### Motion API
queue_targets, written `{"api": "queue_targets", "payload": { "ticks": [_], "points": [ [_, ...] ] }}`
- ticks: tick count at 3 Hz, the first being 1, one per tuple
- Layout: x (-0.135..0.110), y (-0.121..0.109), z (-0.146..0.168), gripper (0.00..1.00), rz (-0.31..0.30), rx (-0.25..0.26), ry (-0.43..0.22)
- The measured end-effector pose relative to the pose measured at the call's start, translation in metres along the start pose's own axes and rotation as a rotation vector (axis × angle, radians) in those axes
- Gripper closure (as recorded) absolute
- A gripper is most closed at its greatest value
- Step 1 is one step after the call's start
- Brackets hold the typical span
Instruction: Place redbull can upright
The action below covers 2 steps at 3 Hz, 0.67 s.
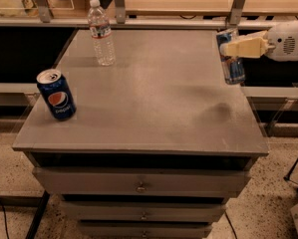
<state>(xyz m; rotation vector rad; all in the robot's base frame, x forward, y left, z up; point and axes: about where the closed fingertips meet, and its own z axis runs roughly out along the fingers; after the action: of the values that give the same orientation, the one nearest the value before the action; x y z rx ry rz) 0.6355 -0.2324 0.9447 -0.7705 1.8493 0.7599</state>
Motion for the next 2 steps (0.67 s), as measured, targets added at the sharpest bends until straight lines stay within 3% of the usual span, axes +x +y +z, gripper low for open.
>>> {"api": "queue_targets", "payload": {
  "ticks": [1, 2],
  "points": [
    [-0.0018, 0.0029, 0.0055, 1.0, -0.057, -0.019, -0.012],
    [-0.0018, 0.0029, 0.0054, 1.0, -0.057, -0.018, -0.012]
  ]
}}
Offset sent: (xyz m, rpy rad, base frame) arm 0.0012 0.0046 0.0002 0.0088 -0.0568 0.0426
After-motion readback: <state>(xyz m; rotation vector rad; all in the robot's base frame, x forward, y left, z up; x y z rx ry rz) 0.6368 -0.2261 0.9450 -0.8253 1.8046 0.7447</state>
